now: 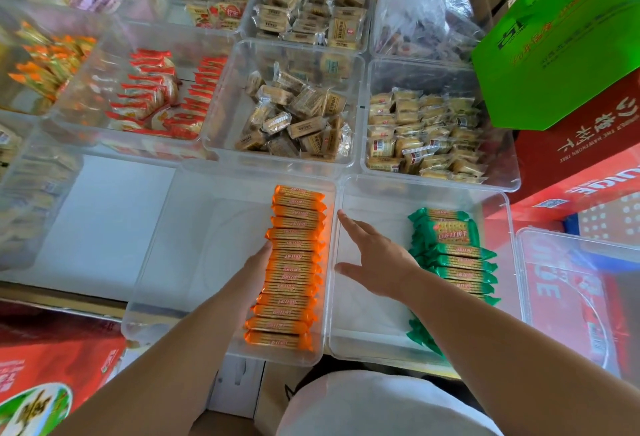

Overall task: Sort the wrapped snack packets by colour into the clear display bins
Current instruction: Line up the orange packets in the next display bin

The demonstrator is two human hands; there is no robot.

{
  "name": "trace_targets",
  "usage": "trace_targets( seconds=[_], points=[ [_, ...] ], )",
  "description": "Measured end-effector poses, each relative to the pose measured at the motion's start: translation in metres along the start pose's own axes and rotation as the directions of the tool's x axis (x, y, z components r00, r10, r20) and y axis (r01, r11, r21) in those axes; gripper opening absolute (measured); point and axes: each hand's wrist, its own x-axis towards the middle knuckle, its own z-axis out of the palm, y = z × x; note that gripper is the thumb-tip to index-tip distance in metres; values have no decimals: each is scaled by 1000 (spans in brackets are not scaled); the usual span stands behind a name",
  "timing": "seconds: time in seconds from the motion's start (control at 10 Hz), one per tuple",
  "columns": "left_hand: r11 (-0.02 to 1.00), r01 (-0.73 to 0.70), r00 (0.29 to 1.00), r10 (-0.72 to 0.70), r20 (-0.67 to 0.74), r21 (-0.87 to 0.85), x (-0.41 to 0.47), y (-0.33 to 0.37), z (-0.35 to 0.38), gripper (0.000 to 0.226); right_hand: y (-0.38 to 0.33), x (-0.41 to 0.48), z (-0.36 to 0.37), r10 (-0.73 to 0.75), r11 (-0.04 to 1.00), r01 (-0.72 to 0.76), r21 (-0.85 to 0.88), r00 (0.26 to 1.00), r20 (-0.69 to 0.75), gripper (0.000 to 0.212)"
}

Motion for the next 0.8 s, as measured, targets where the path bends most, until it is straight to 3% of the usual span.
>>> trace_targets(
  seconds=[0.1, 0.3, 0.4, 0.5, 0.6, 0.7, 0.8],
  points=[
    [998, 16, 1000, -16, -2, -62, -2, -7, 3, 62, 1, 0, 1, -3, 1000, 3, 16, 1000, -6, 93],
    [999, -23, 992, 27, -127, 34, -13, 3, 14, 63, 1, -1, 2, -16, 1000, 16, -18, 1000, -22, 92],
    [994, -76, 968, 93, -234, 80, -2, -6, 6, 74, -1, -10, -5, -39, 999, 38, -20, 998, -51, 90],
    [980, -176, 902, 200, -383, 97, -28, 3, 10, 63, 6, -29, -23, -36, 997, 44, 65, 992, -123, 86],
    [912, -345, 800, 409, -438, 221, -62, 17, 4, 49, 17, -60, -54, -28, 990, 61, 130, 970, -243, 76],
    [771, -587, 650, 631, -423, 248, -118, 36, -13, 33, 31, -108, -98, 16, 940, 131, 316, 906, -424, 64],
    [572, -794, 450, 781, -433, 205, -193, 61, -24, 24, 38, -169, -149, -8, 846, 344, 409, 774, -634, 50]
  ],
)
